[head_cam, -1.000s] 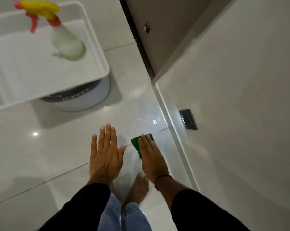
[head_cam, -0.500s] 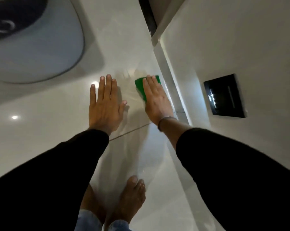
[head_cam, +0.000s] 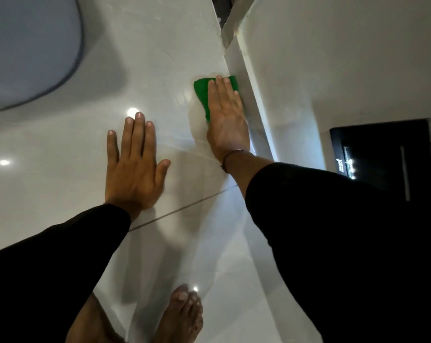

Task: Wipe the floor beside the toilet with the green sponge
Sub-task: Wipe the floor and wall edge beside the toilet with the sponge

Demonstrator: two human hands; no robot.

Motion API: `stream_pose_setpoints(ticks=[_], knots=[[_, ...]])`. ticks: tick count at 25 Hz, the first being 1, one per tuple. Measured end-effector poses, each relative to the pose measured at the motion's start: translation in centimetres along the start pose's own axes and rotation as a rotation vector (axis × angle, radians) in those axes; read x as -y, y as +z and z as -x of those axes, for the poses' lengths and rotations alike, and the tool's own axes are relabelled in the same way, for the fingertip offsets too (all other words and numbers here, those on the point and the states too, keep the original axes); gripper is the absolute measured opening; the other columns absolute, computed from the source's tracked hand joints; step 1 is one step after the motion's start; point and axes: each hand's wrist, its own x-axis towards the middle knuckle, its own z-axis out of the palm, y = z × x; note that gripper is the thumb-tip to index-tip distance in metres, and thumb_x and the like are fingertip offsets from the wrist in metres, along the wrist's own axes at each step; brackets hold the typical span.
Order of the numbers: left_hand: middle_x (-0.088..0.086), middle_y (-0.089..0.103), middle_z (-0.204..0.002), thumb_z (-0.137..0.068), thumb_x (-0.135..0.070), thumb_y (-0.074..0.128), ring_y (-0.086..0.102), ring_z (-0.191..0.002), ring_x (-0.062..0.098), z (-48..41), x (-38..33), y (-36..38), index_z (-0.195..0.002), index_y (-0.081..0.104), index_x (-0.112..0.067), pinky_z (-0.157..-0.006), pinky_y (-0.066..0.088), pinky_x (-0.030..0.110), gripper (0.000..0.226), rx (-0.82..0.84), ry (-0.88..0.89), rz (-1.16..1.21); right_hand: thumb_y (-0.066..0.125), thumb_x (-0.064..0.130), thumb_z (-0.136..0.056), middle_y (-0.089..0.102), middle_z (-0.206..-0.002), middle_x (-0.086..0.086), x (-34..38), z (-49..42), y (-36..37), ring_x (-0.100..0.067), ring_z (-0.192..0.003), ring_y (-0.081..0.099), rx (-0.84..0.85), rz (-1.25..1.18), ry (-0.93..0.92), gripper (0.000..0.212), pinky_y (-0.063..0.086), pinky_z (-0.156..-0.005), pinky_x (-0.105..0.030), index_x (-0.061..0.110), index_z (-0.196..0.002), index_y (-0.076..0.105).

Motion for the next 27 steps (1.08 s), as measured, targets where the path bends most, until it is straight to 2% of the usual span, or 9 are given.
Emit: stream_pose_setpoints(ticks=[5,9,12,15,18,24,27], knots=[[0.023,0.011,-0.186,-0.111,-0.053,0.026,0.007,-0.174,0.038,0.1,0.3,0.1,-0.175,0.013,-0.003,-0.140,0.005,0.063,0.082,-0.019,0.013,0.005,0.035,-0.016,-0.086,0.027,-0.166,-0.016,0.1,1.4,-0.1,-0.031,-0.156,0.018,-0.009,-0.063,0.049,0.073,0.007,-0.127,-0.040,0.002,-0.156,0.027],[0.023,0.010,-0.186,-0.111,-0.050,0.030,0.008,-0.173,0.039,0.1,0.5,0.5,-0.175,0.012,-0.003,-0.139,0.006,0.063,0.082,-0.019,0.024,-0.003,0.032,-0.011,-0.088,0.030,-0.165,-0.015,-0.4,5.0,0.4,-0.029,-0.155,0.020,-0.022,-0.107,0.139,0.069,0.013,-0.128,-0.042,0.004,-0.156,0.029],[0.023,0.009,-0.186,-0.112,-0.051,0.028,0.008,-0.173,0.040,0.2,0.7,0.7,-0.175,0.011,-0.003,-0.139,0.005,0.063,0.081,-0.022,0.033,-0.001,0.038,-0.016,-0.088,0.030,-0.166,-0.011,-1.4,8.8,0.4,-0.025,-0.155,0.020,-0.001,-0.122,0.161,0.072,0.014,-0.128,-0.040,0.006,-0.156,0.029],[0.024,0.010,-0.186,-0.112,-0.050,0.027,0.009,-0.173,0.041,0.2,0.6,0.5,-0.175,0.012,-0.002,-0.139,0.005,0.063,0.081,-0.020,0.032,0.017,0.042,-0.018,-0.088,0.027,-0.167,-0.008,-2.3,12.0,0.3,-0.022,-0.156,0.017,0.028,-0.133,0.202,0.076,0.018,-0.128,-0.043,0.008,-0.158,0.026],[0.025,0.011,-0.185,-0.111,-0.049,0.030,0.010,-0.173,0.042,0.1,0.6,0.4,-0.175,0.013,-0.001,-0.138,0.006,0.064,0.081,-0.014,0.033,0.020,0.048,-0.012,-0.091,0.027,-0.168,-0.007,-2.8,15.4,0.2,-0.020,-0.157,0.016,0.056,-0.150,0.239,0.074,0.022,-0.127,-0.044,0.009,-0.159,0.024],[0.026,0.012,-0.185,-0.109,-0.047,0.032,0.010,-0.172,0.043,0.1,0.6,0.2,-0.174,0.015,0.000,-0.138,0.007,0.065,0.082,-0.021,0.035,0.011,0.067,0.004,-0.090,0.033,-0.164,-0.009,-4.5,21.7,0.0,-0.022,-0.155,0.022,0.104,-0.186,0.268,0.074,0.027,-0.125,-0.043,0.007,-0.156,0.032],[0.026,0.012,-0.185,-0.109,-0.047,0.033,0.010,-0.172,0.043,0.1,0.5,0.1,-0.174,0.015,0.000,-0.138,0.007,0.065,0.082,-0.005,0.028,0.016,0.055,0.008,-0.098,0.036,-0.163,-0.009,-5.2,26.5,0.3,-0.022,-0.155,0.024,0.100,-0.193,0.317,0.061,0.032,-0.122,-0.045,0.007,-0.155,0.034]])
